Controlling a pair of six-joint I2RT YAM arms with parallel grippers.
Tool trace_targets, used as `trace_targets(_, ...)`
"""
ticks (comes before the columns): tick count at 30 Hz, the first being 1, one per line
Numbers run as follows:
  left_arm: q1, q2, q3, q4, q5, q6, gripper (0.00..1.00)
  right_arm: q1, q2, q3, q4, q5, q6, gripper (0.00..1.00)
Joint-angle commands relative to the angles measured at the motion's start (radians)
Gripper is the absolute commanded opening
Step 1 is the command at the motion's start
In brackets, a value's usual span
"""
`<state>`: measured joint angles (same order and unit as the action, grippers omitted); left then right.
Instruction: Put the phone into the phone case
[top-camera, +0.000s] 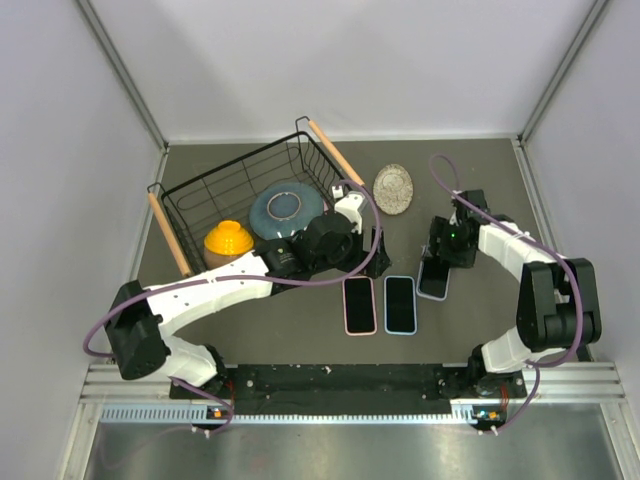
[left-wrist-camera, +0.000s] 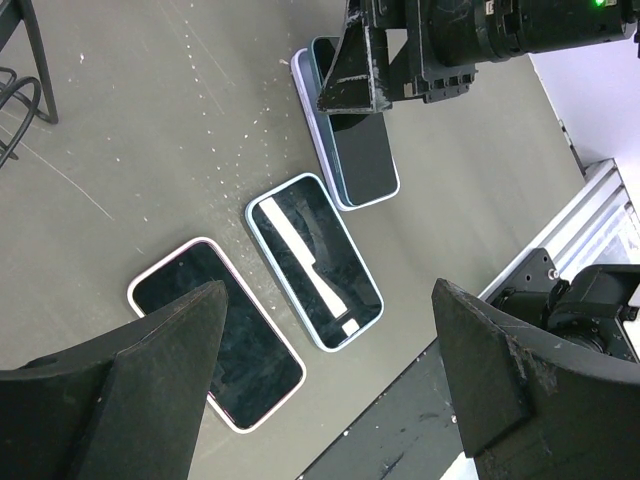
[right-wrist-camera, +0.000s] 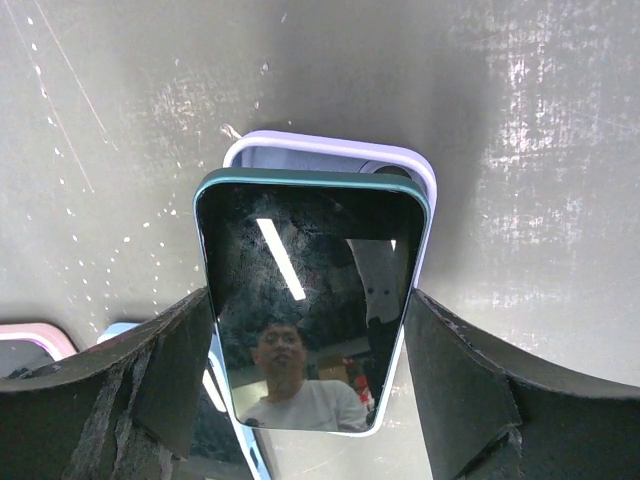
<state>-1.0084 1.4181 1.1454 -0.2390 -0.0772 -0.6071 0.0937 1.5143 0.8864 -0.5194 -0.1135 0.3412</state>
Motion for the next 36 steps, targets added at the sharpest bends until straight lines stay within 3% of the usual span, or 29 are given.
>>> trace_targets(1,0.001,-0.039,-0.007,0.040,-0.012,-0.013,0.89,0.032,-0.014,0.033,-0.021,0.046,-0.010,0.73)
trace_targets(13,0.001,-0.050,-0.012,0.041,-0.006,-0.020,0.89,0.034,-0.055,0.046,-0.025,0.071,0.019,0.84)
trace_targets(23,-0.002,-0.018,0.007,0.041,0.014,-0.010,0.89,0.034,-0.082,0.051,-0.031,0.080,0.024,0.84)
trace_targets(36,-0.013,-0.002,0.047,0.026,-0.016,0.004,0.85,-0.017,0.050,0.030,0.035,-0.020,-0.033,0.81)
